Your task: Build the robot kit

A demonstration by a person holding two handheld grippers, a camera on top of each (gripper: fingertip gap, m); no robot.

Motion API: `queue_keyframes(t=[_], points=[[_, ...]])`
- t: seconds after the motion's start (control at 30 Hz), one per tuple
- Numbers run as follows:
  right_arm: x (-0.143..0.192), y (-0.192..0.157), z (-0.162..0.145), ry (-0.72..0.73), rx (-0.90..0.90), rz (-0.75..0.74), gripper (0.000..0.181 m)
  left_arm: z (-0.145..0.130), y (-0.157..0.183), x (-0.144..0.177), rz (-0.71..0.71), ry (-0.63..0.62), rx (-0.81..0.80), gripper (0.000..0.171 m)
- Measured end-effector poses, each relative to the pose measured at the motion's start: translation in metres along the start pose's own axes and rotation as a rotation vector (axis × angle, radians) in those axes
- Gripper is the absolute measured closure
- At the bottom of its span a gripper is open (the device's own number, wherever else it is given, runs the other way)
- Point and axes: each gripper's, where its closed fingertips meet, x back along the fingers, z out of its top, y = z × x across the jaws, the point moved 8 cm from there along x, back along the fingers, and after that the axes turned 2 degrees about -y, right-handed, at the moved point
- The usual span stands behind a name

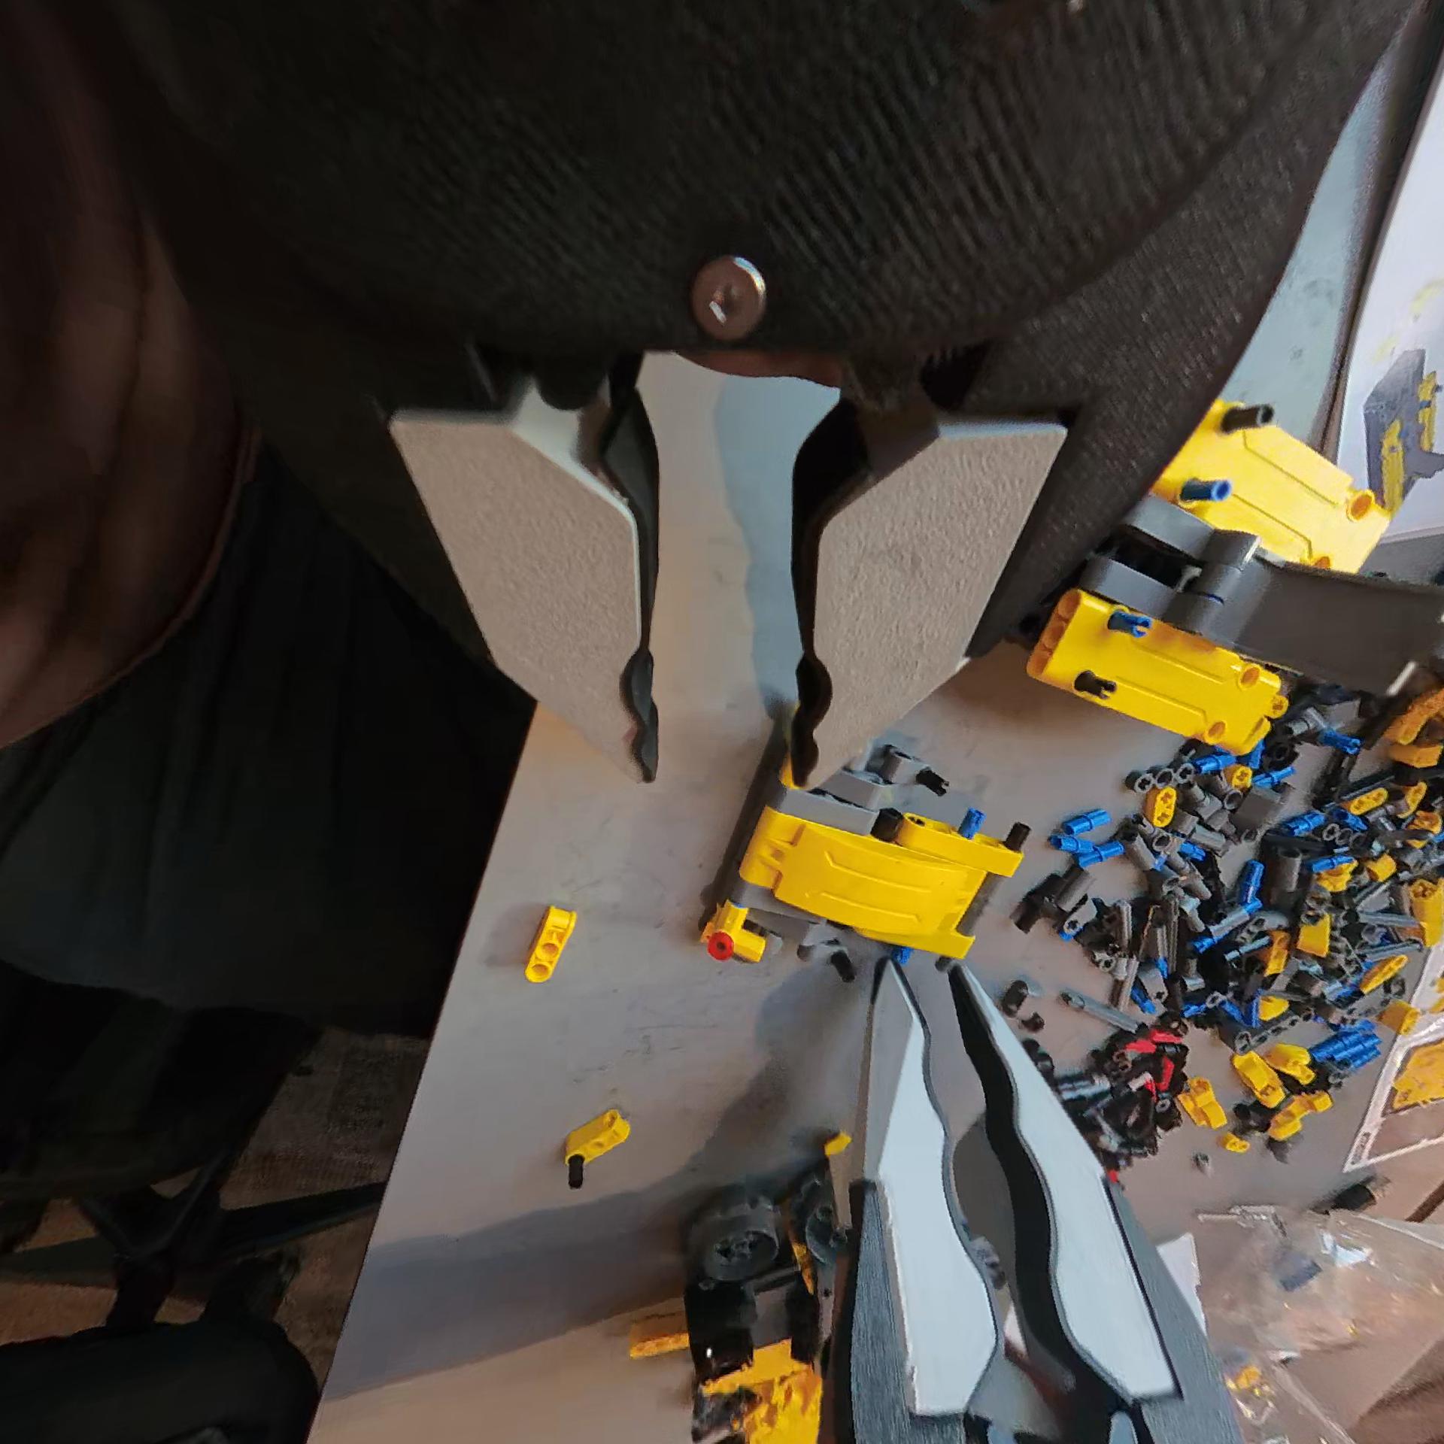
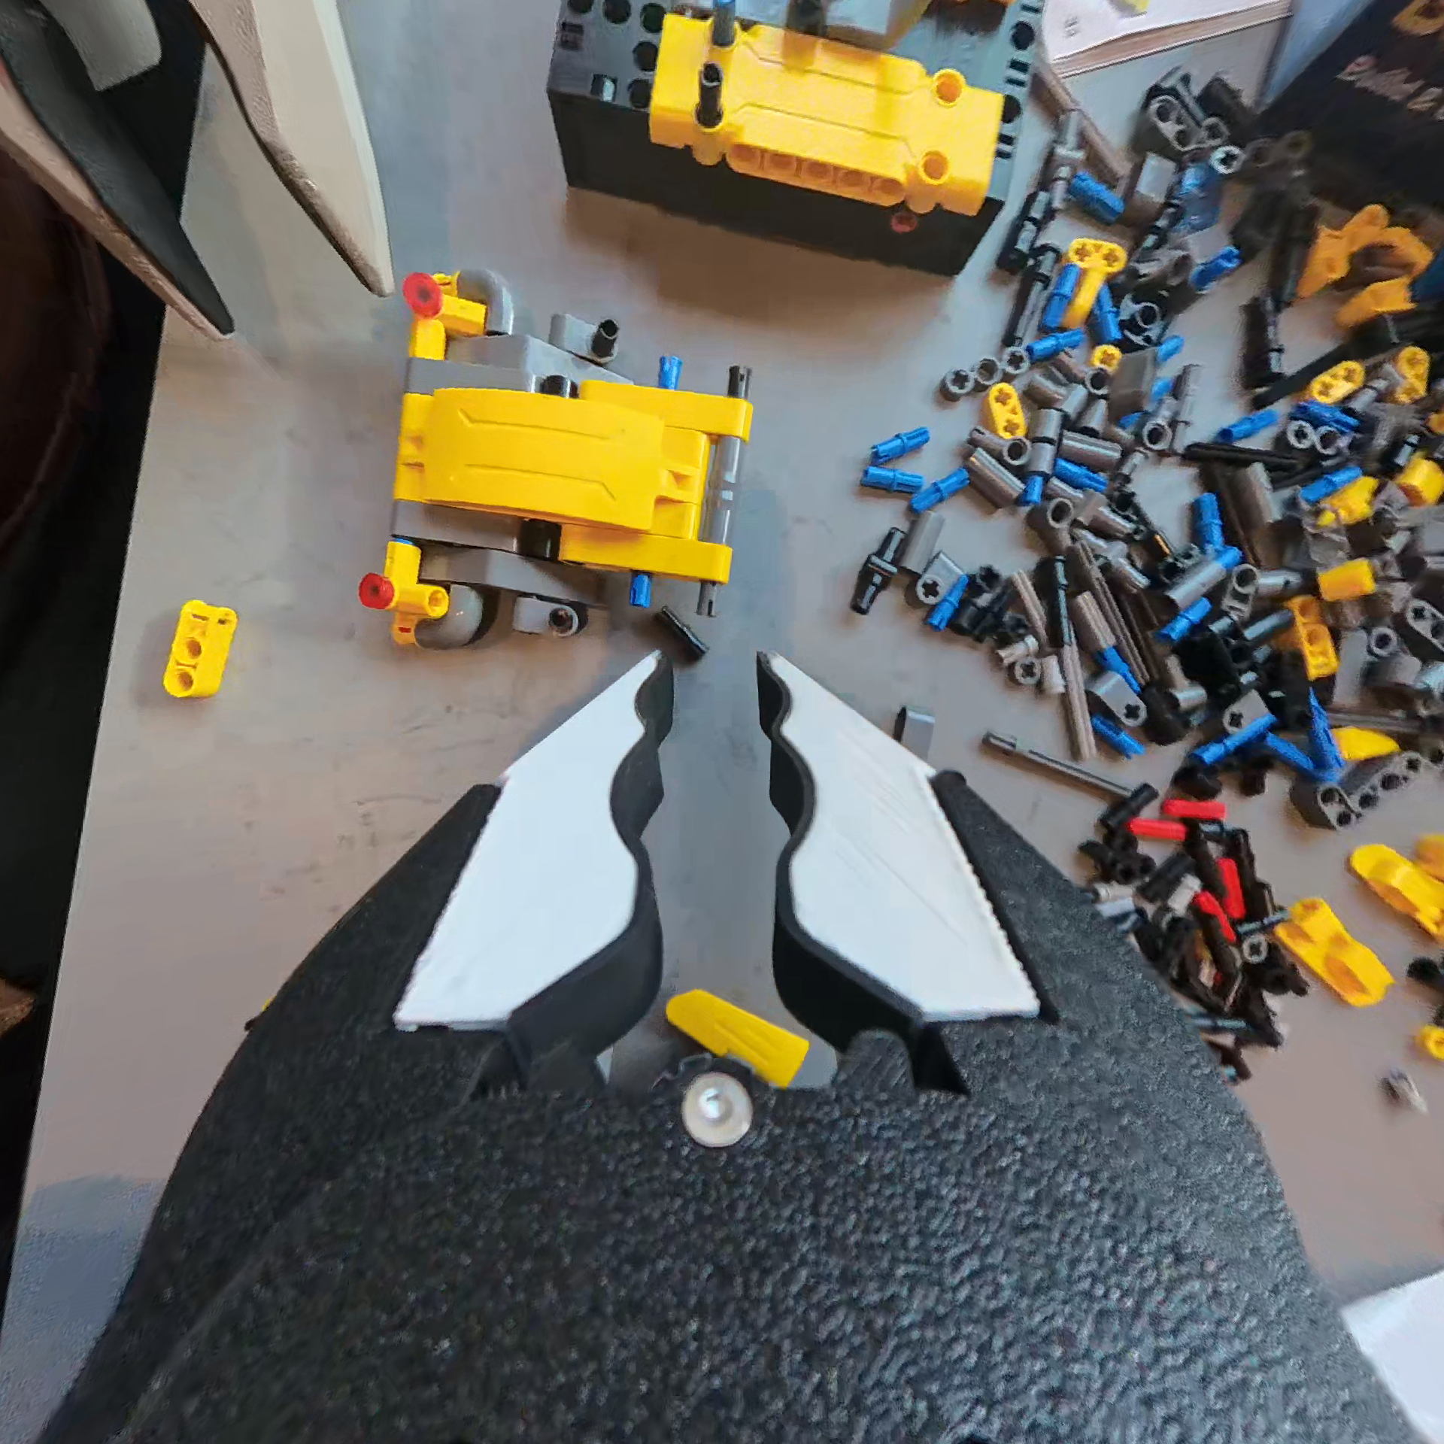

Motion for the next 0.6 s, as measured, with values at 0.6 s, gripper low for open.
queue_keyframes(t=[0.6], points=[[0.049, -0.064, -0.011, 0.071, -0.139, -0.198, 0.18, 0.024, -0.021, -0.04, 0.152, -0.074, -0.157, 0.145]])
